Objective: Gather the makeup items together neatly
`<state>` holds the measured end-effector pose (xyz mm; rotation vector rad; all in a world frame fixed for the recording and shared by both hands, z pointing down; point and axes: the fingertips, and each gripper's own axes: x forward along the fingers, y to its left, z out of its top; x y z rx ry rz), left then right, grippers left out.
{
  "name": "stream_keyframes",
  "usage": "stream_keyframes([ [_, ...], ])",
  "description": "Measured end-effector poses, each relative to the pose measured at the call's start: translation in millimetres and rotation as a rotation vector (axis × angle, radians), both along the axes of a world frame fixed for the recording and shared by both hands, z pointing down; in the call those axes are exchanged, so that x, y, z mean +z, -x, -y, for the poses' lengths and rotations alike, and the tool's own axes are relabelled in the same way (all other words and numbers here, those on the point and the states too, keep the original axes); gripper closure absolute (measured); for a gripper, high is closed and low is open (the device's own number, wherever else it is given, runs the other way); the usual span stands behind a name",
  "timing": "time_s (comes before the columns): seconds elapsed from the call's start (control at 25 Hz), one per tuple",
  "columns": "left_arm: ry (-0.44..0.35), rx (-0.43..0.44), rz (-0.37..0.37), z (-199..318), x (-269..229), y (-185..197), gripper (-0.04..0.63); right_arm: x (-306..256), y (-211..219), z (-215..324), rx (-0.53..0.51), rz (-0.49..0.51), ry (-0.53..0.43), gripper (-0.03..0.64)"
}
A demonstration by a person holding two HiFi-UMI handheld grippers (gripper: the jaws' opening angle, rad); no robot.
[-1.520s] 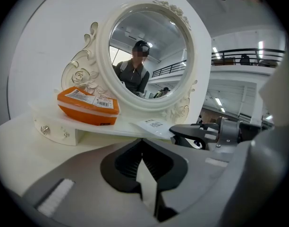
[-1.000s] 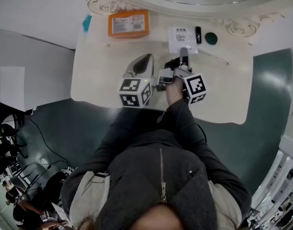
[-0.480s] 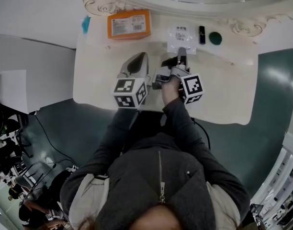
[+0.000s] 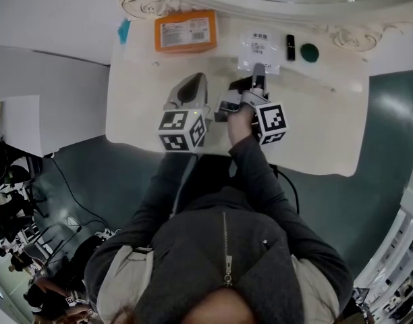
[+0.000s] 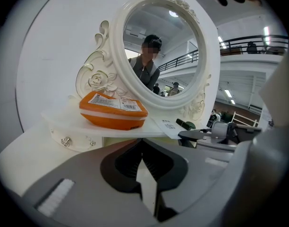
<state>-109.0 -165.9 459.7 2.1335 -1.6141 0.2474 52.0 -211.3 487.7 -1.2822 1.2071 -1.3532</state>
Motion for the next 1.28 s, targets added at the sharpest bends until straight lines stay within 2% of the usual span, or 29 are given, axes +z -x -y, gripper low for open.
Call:
stream_keyframes([
  [0.32, 0.012, -0.001, -0.008, -5.7, 2.6, -1.8, 0.586, -7.2, 2.6, -1.5, -0.014, -0.014, -0.025, 0.600],
  [0.56, 0.008, 0.001, -0.007, -7.6, 1.8, -4.1, 0.586, -8.8, 1.9, -1.1, -0.020, -0.002, -0.048, 0.479],
  [0.64, 0.006, 0.001, -0.005, -9.2, 1.1, -4.8, 0.586, -6.9, 2.7, -1.8, -0.023, 0.012, -0.047, 0.414],
  [0.84, -0.003, -0.001, 0.002, -12.4, -1.1, -4.8, 0.586, -1.7, 4.0, -6.9, -0.045, 0.013, -0.027, 0.328],
  [1.28, -0.029, 0.049, -0.026, -12.2, -15.2, -36.0, 0.586, -17.0, -29.6, -28.9, -0.087, -0.068, -0.049, 0.298],
])
